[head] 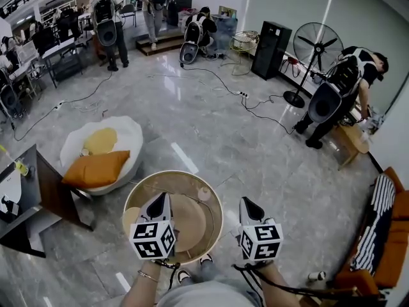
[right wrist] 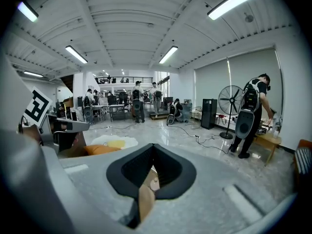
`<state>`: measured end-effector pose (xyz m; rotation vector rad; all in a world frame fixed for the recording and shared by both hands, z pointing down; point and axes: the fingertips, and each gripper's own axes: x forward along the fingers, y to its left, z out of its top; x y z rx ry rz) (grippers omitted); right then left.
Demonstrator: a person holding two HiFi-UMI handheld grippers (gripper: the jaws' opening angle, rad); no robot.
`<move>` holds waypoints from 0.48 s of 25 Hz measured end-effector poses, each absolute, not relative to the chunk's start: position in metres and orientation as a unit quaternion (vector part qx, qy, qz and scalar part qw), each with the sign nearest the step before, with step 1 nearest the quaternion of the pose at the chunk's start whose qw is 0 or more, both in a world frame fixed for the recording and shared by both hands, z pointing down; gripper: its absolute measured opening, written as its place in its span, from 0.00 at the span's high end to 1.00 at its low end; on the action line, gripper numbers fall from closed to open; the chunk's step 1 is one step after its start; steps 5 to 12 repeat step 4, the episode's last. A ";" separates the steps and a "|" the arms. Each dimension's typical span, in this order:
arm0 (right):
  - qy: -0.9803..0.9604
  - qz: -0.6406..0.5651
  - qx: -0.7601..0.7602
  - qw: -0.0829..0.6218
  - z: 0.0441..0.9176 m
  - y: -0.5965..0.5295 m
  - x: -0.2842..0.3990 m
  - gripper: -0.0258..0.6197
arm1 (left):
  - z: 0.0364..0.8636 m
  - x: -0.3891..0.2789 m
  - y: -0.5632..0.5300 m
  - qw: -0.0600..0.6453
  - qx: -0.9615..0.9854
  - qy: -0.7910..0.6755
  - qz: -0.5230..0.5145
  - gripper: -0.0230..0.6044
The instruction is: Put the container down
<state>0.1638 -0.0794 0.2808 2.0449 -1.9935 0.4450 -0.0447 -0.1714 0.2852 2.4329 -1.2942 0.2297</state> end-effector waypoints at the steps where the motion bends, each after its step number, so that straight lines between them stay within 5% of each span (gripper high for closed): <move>1: -0.684 0.153 0.702 0.125 0.281 -0.080 0.164 0.95 | 0.285 -0.044 -0.172 0.187 0.864 -0.459 0.082 0.97; 12: -0.682 0.154 0.704 0.125 0.281 -0.081 0.164 0.95 | 0.285 -0.044 -0.173 0.186 0.865 -0.459 0.082 0.97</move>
